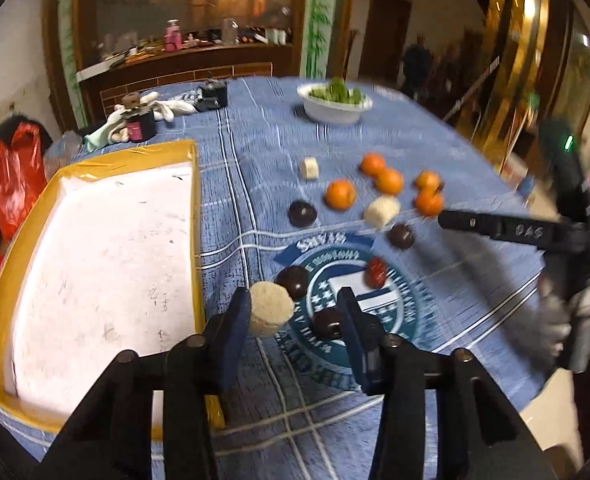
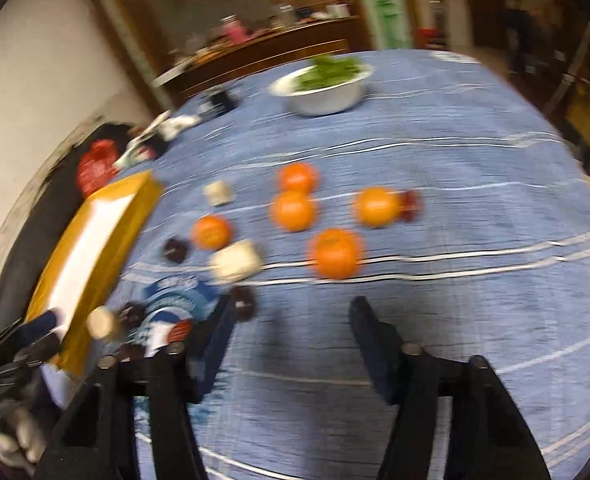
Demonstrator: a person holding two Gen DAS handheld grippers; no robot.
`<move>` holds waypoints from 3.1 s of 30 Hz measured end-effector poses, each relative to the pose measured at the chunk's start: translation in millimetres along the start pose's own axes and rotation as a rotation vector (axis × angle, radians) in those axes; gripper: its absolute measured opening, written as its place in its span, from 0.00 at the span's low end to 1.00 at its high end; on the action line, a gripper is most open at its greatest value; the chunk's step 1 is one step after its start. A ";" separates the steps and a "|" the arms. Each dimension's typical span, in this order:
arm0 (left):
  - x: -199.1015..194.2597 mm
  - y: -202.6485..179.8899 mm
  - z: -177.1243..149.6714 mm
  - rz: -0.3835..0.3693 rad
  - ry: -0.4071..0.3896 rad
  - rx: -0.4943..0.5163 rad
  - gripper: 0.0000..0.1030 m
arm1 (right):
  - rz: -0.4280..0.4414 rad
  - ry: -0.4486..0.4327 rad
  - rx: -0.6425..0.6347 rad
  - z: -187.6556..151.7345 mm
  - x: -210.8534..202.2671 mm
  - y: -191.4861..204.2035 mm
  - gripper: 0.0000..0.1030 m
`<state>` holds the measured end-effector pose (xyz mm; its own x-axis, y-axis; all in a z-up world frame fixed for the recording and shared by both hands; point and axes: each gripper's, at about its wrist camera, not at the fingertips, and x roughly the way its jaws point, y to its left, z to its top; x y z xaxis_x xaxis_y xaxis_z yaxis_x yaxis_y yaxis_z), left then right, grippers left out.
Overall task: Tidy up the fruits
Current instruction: 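Grasp the beige round bun with the left tool while the right tool grasps a dark plum, then carry the bun into the yellow-rimmed tray and open the left tool while the right tool drops the plum there, then grasp a dark plum with the left tool while the right tool grasps a white cube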
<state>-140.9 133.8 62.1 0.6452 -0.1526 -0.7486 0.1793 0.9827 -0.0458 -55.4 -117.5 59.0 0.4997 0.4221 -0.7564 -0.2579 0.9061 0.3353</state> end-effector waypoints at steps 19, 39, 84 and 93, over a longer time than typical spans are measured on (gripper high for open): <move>51.1 -3.1 7.0 0.107 0.092 0.107 0.35 | 0.024 0.042 -0.094 -4.3 55.5 26.5 0.40; -33.7 128.8 2.4 0.116 -0.111 -0.323 0.35 | 0.289 0.048 -0.222 -4.6 29.1 154.9 0.26; 2.0 29.4 30.1 -0.062 -0.029 -0.122 0.65 | 0.180 0.024 0.226 -0.9 29.5 5.3 0.54; 73.7 -2.9 68.3 0.002 0.059 -0.021 0.65 | 0.036 0.015 0.065 12.2 59.5 15.8 0.54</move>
<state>-43.1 112.6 52.2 0.6002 -0.1451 -0.7866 0.1621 0.9851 -0.0580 -19.6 -77.8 26.2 0.4783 0.4545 -0.7515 -0.2211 0.8904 0.3978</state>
